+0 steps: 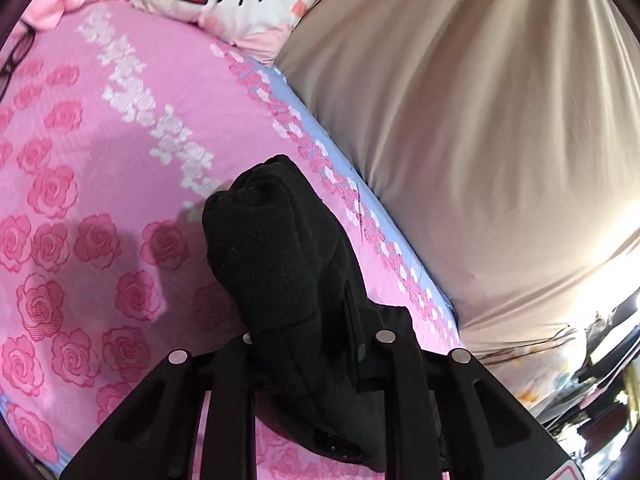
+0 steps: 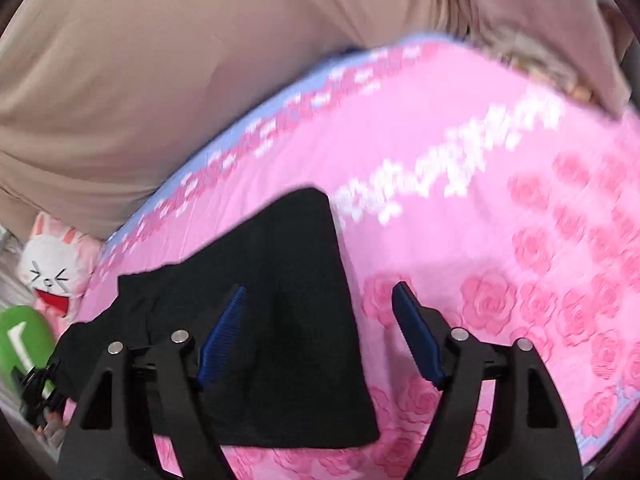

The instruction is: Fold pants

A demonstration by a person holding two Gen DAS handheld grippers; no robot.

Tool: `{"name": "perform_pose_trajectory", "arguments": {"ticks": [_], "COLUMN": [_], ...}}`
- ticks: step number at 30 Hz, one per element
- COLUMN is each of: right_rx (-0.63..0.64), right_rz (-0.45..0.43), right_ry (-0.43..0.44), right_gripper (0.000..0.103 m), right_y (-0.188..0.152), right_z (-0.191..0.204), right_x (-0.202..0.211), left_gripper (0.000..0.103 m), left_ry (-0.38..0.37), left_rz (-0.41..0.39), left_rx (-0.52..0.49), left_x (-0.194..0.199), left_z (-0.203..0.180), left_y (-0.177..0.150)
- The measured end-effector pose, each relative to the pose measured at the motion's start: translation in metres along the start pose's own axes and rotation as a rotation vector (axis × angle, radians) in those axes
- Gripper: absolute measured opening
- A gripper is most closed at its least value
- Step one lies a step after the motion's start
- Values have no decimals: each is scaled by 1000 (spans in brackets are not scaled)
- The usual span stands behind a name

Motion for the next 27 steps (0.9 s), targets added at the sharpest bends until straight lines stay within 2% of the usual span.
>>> {"name": "perform_pose_trajectory", "arguments": {"ticks": [1, 2, 3, 4, 5, 6, 10, 13, 15, 16, 18, 19, 22, 24, 27], "right_rx": [-9, 0, 52, 92, 82, 92, 177, 200, 108, 99, 208, 258, 356, 385, 376], "right_rz": [64, 68, 32, 67, 76, 68, 22, 83, 64, 29, -102, -103, -15, 69, 292], "right_ry": [36, 46, 48, 53, 91, 112, 151, -21, 18, 17, 26, 61, 173, 198, 173], "right_gripper": [73, 75, 54, 31, 22, 19, 19, 33, 37, 37, 36, 36, 34, 33, 28], "right_y": [-6, -9, -11, -15, -15, -13, -10, -20, -17, -15, -10, -14, -33, -48, -84], "right_z": [-4, -4, 0, 6, 11, 15, 31, 0, -9, -4, 31, 53, 103, 124, 131], "right_x": [-12, -15, -12, -17, -12, -6, 28, -3, 4, 14, 44, 48, 29, -4, -86], "left_gripper": [17, 17, 17, 17, 16, 15, 12, 12, 12, 12, 12, 12, 11, 10, 4], "left_ry": [13, 23, 37, 42, 42, 43, 55, 69, 79, 80, 78, 73, 50, 28, -23], "left_rz": [-1, -1, -1, -3, -6, -10, -23, -15, -11, -8, -5, -6, -25, -47, -64], "left_rx": [1, 5, 11, 15, 20, 25, -6, 1, 19, 20, 14, 7, -26, -83, -190], "left_x": [0, -1, -2, -3, -2, 1, 13, 8, 7, 6, 7, 7, 10, 16, 24], "left_z": [-3, -3, -3, -4, -5, -5, -13, -9, -3, -2, -2, -3, -17, -36, -75], "left_y": [1, 0, -1, -2, -1, 0, 1, 1, -2, -2, -3, -3, 0, 5, 10]}}
Point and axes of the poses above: each gripper's, at about its wrist camera, not at the fingertips, and x roughly against the way its jaws point, z to its left, y to its top, the point moved 5 cm from there along -x, roughly the way its jaws point, and after that the axes turned 10 degrees about -x, right-handed, at the moved point
